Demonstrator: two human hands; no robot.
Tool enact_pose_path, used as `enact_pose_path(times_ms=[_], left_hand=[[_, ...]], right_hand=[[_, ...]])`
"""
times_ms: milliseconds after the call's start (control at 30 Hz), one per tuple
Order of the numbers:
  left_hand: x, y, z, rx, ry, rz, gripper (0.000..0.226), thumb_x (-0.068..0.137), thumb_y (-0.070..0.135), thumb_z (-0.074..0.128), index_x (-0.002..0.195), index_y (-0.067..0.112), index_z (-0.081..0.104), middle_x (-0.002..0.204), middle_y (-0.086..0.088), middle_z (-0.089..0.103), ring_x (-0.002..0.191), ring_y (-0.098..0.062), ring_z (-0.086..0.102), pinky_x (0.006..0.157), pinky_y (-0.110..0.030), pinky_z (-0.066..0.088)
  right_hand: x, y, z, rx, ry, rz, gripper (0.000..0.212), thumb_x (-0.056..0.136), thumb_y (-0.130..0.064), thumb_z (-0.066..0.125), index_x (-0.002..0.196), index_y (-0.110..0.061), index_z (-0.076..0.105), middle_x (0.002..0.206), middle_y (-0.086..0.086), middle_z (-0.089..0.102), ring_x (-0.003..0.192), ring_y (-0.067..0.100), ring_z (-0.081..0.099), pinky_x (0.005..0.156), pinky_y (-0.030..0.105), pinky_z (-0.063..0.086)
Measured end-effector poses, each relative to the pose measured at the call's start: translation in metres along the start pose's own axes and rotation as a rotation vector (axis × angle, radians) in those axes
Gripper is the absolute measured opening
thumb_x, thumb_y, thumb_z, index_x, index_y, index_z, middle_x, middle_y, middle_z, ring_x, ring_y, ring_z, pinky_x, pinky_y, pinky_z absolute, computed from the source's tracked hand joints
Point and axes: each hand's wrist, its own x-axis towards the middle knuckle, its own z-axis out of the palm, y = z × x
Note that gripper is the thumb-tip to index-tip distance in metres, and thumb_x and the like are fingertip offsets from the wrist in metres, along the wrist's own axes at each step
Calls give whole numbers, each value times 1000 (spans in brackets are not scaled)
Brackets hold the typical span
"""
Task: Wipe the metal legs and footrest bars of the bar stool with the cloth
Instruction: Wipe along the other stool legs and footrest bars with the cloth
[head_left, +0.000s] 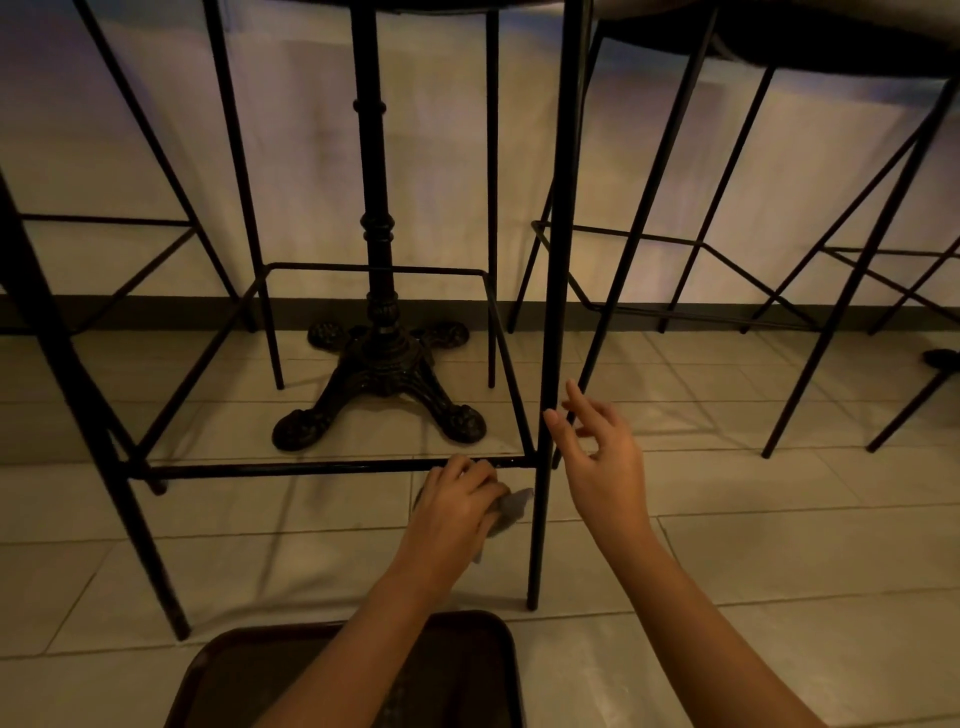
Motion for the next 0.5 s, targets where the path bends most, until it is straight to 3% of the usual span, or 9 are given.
enact_pose_path(times_ms=[100, 200, 367, 500], left_hand=[[4, 3, -10, -113, 66, -102, 16, 78, 14, 56, 91, 13, 66, 94, -2, 60, 93, -10, 40, 75, -31, 49], [9, 2, -21, -184, 102, -195, 20, 80, 9, 63, 99, 15, 65, 100, -3, 55, 94, -11, 47, 73, -27, 49], [10, 1, -33, -199, 141, -302, 26, 84, 10, 61, 110, 12, 61, 109, -4, 51, 95, -15, 53, 79, -22, 45], [10, 6, -32, -211, 89, -242, 31, 83, 8, 61, 114, 10, 59, 112, -7, 47, 102, -16, 49, 87, -25, 45]], right_hand=[[-9, 0, 0, 11, 15, 77, 50, 88, -36, 55, 135, -21, 43, 110, -3, 53, 91, 8, 55, 68, 9, 43], [-17, -3, -1, 8, -32, 197, 42, 89, -36, 55, 125, -14, 52, 102, 0, 60, 81, 4, 54, 59, 9, 39], [-26, -10, 5, 6, -256, 302, 35, 90, -41, 53, 111, -14, 61, 87, -11, 59, 83, 5, 56, 64, 12, 41], [-31, -14, 9, 87, -256, 317, 31, 89, -34, 57, 112, -14, 62, 85, -15, 57, 85, 7, 58, 72, 21, 48]])
